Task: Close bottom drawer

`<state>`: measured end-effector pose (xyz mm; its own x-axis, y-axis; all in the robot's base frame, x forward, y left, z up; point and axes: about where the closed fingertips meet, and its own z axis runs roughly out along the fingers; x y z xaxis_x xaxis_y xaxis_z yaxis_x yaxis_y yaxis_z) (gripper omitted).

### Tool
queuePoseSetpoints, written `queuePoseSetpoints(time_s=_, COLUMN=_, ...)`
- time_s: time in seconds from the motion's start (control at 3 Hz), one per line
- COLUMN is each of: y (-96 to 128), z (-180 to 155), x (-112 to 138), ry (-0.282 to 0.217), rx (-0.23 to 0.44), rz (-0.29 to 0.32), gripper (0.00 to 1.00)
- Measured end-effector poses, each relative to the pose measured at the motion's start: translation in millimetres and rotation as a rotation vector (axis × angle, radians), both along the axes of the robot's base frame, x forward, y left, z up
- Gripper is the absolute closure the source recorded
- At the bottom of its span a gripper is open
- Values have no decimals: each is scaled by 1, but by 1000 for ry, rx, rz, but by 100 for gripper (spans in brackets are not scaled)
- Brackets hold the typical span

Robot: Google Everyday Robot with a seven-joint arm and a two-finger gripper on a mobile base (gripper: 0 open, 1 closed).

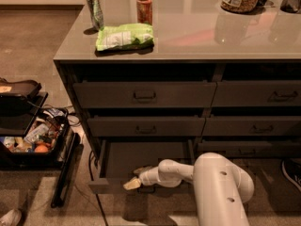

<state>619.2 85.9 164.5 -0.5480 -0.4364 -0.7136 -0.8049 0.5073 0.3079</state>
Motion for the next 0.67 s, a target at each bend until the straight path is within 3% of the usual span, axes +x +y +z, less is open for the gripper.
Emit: queuePoseSetpoints(time_s=0.67, y=3, z=2, x=4, ry=-6, rx=-3, rz=-6, gripper=88)
